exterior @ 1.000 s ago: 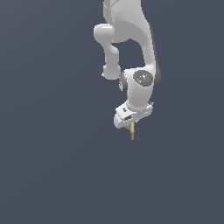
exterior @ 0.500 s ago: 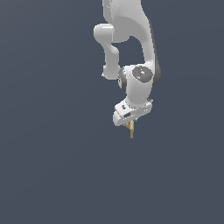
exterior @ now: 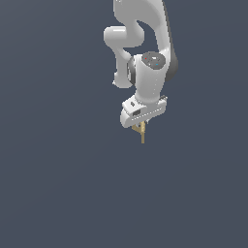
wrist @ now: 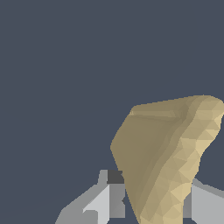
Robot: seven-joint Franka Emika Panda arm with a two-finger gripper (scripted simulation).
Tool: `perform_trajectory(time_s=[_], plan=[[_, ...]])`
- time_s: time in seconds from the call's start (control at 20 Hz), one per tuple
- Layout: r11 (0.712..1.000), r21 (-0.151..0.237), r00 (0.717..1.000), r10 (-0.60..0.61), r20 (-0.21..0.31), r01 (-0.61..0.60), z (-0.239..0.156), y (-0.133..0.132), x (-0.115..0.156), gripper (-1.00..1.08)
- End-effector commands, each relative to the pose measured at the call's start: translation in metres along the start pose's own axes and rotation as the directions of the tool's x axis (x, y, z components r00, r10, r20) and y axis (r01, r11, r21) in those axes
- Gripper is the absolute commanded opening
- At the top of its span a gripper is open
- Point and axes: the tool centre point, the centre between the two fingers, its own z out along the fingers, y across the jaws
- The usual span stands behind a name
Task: Pick up the object and move it to a goal position.
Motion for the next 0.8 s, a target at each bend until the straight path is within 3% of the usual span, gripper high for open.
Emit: perform_trajectory(time_s=[0.0,0.75], plan=[[1.000,0.000,1.000,0.000,-0.001,0.000,-0.020,0.002,-0.011,-1.00],[1.000,0.001,1.000,0.000,-0.002,0.000,-0.149,0.018,-0.077,-1.00]])
